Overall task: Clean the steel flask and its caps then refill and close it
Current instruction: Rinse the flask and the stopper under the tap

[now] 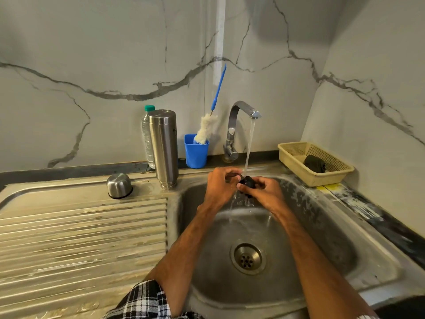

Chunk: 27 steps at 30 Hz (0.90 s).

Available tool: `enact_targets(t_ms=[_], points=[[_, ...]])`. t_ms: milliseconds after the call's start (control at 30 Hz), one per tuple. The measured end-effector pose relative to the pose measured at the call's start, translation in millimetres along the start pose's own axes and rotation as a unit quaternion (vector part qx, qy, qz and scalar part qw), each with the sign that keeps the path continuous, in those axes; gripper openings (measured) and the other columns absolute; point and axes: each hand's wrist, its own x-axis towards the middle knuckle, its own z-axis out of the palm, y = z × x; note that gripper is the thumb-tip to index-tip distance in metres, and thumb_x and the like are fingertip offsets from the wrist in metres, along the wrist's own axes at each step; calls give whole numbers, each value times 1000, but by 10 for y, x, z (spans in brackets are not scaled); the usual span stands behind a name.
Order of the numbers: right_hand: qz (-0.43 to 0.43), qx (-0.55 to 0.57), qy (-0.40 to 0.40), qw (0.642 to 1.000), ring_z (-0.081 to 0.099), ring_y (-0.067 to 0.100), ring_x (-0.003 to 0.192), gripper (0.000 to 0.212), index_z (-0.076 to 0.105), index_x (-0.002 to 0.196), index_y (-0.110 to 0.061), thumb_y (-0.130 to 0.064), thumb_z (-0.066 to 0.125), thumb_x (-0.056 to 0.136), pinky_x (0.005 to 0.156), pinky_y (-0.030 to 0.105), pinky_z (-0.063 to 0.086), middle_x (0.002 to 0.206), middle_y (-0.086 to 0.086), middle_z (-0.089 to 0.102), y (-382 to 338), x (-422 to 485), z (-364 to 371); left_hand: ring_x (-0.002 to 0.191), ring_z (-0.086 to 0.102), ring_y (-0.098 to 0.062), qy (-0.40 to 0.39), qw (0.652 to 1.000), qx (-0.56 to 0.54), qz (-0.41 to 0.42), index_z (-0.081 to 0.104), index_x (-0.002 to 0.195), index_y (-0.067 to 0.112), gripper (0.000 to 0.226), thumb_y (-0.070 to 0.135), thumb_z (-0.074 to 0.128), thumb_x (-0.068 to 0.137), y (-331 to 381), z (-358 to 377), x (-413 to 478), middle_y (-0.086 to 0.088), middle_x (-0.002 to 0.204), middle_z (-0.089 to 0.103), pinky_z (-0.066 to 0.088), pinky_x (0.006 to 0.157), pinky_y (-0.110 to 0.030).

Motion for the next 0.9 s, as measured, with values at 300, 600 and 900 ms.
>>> enact_targets(t_ms=[300, 600, 900], points=[[-14, -62, 93, 994, 66, 13, 98, 52, 68, 121, -13, -26, 87, 75, 81, 21, 51, 111, -2, 71, 55, 91, 165, 94, 68, -9, 47, 998, -15, -33, 74, 110, 9, 17, 9, 63, 97, -14, -35, 53, -3, 108, 75, 57, 92, -30], [-36, -61, 131, 989, 68, 18, 104, 49, 65, 126, -11, -27, 82, 82, 87, 28, 55, 118, 4, 71, 50, 93, 195, 90, 65, -4, 35, 997, -14, -64, 74, 108, 13, 15, 10, 63, 98, -90, -24, 73, 1, 105, 73, 58, 90, -29], [-27, -53, 101, 993, 70, 18, 99, 42, 67, 121, -12, -24, 81, 83, 91, 38, 59, 112, 4, 73, 48, 44, 236, 87, 68, -7, 33, 997, -26, -69, 74, 109, 13, 15, 10, 63, 98, -87, -24, 71, 0, 105, 74, 60, 83, -27]])
